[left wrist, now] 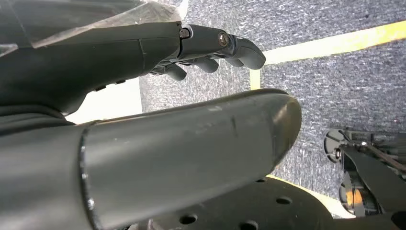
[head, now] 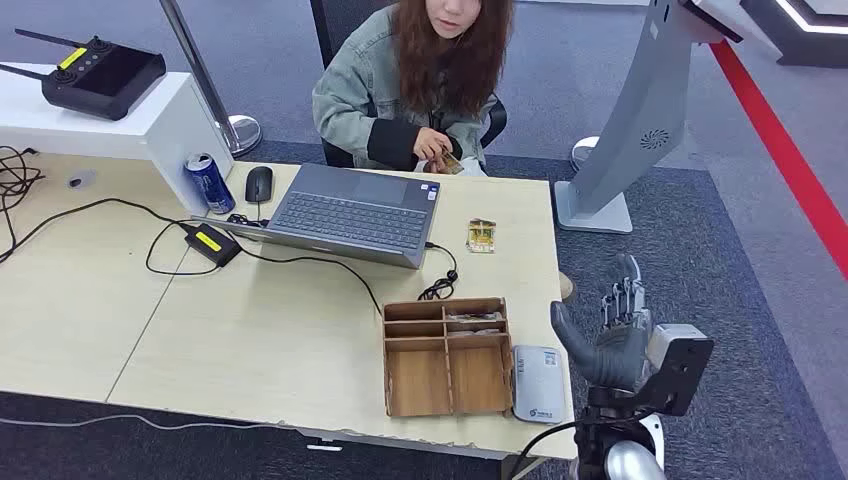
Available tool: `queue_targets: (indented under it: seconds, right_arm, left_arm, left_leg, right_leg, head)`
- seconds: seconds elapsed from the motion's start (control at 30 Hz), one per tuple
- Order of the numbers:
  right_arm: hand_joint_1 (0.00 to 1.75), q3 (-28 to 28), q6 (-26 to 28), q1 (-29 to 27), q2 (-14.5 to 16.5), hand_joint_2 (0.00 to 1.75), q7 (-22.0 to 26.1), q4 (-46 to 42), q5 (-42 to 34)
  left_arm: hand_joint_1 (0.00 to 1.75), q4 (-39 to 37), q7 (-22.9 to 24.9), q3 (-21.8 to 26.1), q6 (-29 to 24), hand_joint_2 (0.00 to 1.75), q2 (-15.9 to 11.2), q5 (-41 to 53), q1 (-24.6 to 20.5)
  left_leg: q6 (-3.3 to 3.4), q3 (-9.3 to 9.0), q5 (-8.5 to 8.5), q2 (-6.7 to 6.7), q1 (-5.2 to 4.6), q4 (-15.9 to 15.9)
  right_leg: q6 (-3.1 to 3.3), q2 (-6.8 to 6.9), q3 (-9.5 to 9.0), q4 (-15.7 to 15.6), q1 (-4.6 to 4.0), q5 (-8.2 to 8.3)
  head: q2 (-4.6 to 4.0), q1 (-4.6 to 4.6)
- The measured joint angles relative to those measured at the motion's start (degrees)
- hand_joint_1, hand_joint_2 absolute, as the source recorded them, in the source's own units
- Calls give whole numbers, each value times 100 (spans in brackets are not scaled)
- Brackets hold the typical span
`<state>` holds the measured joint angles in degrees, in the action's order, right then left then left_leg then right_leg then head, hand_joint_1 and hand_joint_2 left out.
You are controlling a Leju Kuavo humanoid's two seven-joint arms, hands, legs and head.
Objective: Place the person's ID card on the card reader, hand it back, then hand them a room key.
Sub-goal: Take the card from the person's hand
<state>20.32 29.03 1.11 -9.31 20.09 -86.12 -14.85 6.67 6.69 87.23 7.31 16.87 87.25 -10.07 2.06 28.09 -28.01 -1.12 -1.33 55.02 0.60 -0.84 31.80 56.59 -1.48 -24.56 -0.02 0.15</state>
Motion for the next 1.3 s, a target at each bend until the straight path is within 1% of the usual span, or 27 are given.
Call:
queue_targets:
  seconds: [0.47, 0.57, 0.67, 0.83, 0.9, 1.17, 1.3]
  right_arm:
    - [0, 85, 136, 48, -40, 175, -186, -178, 165]
    - [0, 107, 218, 152, -69, 175, -416, -227, 478]
    - [0, 134, 237, 325, -119, 175, -783, -271, 914]
    - [0, 158, 90, 703, -198, 175, -1510, -331, 1625]
    - [0, 175, 41, 836, -224, 175, -1686, -357, 1767]
    - [0, 310, -160, 1277, -280, 175, -2056, -320, 2032]
    - [0, 446, -245, 1482, -274, 175, -2133, -214, 2123]
  left_arm:
    - [0, 0, -39, 0, 121, 0, -2, 4, 0]
    - [0, 0, -33, -1, 139, 0, -2, 7, 0]
    - [0, 0, 2, -9, 165, 0, -3, 7, 1]
    - [0, 0, 124, -100, 174, 0, -6, 7, 2]
    - [0, 0, 151, -154, 178, 0, -9, 7, 2]
    - [0, 0, 195, -351, 222, 0, -11, 7, 3]
    - [0, 0, 198, -464, 237, 0, -11, 7, 6]
  left_leg:
    - [0, 1, 0, 0, 0, 0]
    - [0, 1, 0, 1, 0, 0]
    - [0, 1, 1, 1, 0, 0]
    - [0, -1, 1, 1, 0, 0]
    - [0, -1, 1, 0, 0, 1]
    - [0, 2, 1, 0, 0, 0]
    - [0, 2, 1, -1, 0, 0]
  right_leg:
    - [0, 0, 0, 0, 0, 0]
    - [0, 0, -1, 0, 0, 0]
    - [0, 0, -1, 0, 0, 0]
    - [0, 0, -1, 0, 0, 1]
    - [0, 0, -1, 0, 0, 1]
    - [0, 0, 0, 1, 0, 1]
    - [0, 0, -1, 1, 0, 1]
  head:
    - [0, 1]
    - [0, 0]
    - [0, 1]
    - [0, 2]
    - [0, 1]
    - [0, 1]
    - [0, 1]
